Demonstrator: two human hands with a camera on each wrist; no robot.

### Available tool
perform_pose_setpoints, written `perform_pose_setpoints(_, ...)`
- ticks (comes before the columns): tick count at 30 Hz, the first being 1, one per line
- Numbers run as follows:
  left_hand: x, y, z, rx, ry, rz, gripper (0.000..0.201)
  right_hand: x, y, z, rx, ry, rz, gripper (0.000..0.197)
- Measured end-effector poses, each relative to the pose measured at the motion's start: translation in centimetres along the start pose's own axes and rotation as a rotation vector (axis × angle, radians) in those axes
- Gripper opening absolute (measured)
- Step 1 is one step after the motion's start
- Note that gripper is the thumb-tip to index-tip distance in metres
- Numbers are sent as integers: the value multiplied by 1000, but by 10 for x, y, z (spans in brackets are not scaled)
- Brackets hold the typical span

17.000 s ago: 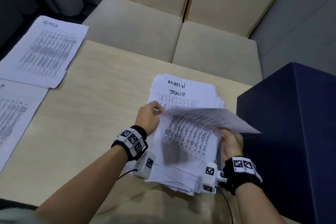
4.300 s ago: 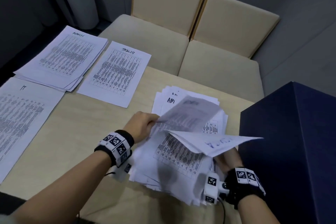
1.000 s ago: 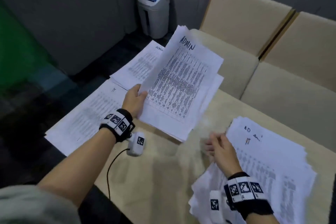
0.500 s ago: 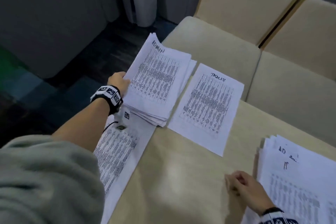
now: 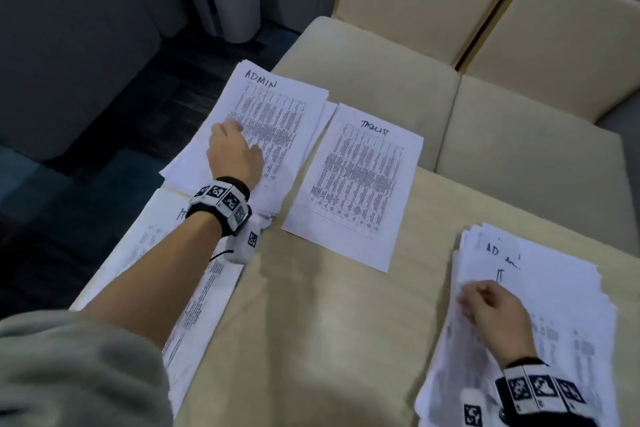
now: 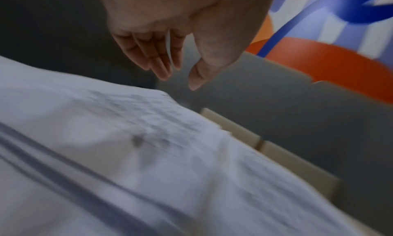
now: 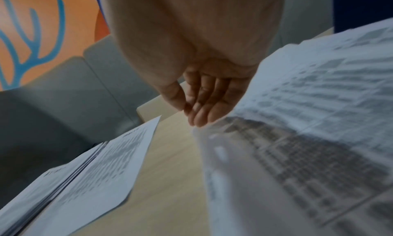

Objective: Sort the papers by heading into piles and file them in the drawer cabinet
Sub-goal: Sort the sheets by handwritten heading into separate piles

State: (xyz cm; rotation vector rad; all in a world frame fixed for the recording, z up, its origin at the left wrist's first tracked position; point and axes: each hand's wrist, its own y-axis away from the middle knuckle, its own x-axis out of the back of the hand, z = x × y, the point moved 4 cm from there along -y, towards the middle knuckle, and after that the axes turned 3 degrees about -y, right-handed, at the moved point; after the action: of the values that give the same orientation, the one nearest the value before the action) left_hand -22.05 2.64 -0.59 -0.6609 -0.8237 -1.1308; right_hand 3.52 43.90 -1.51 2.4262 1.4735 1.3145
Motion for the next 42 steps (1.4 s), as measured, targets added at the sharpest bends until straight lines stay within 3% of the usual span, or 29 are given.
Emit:
perform_pose_setpoints(2,-15,45,40,-103,131,-69,32,29,-1,15,-8,19,113,12)
perform_pose_setpoints(5,-44,135,103,-207,259,-293,23,73,-3,46,-70,88,223,15)
perform_pose_setpoints(8,-84,228,152,-271,261,-554,12,104,-4,88,-240,200,274,60)
perform_pose_setpoints(10,-110,278,172,-284,190,-661,16,117,-2,112,-359,284,265,91)
perform_pose_setpoints(12,-130,314,181,-240,111,-702,20,123,0,129,-407,326,232,109)
perform_pose_setpoints(15,-145,343,185,-173,7,-666,17,127,-3,158,-449,312,179,118)
perform_pose_setpoints(18,-147,356,189,-143,26,-614,14,135,-6,177,-417,222,170,104)
perform_pose_setpoints(22,-146,362,189,-124,19,-603,16,155,-3,186,-246,115,224,37)
perform_pose_setpoints(25,-149,366,188,-142,-29,-627,19,165,-4,190,-102,-33,268,9)
perform_pose_setpoints(29,-149,372,184,-114,-2,-649,25,168,-1,177,25,-364,145,9)
perform_pose_setpoints(32,-148,370,180,-45,146,-668,33,163,8,162,-48,-784,-38,16)
perform_pose_setpoints(34,-143,367,180,-38,258,-650,49,159,13,155,-96,-961,-145,19)
perform_pose_setpoints(36,-133,363,180,-31,362,-648,68,156,14,150,-97,-1004,-224,19)
perform_pose_setpoints(37,-129,361,179,-43,420,-672,67,153,13,148,-90,-1001,-256,19)
perform_pose_setpoints(39,-118,359,175,-85,524,-723,43,143,12,144,-97,-959,-318,22)
perform_pose_setpoints(42,-91,345,147,4,581,-660,33,123,4,144,-104,-824,-240,23)
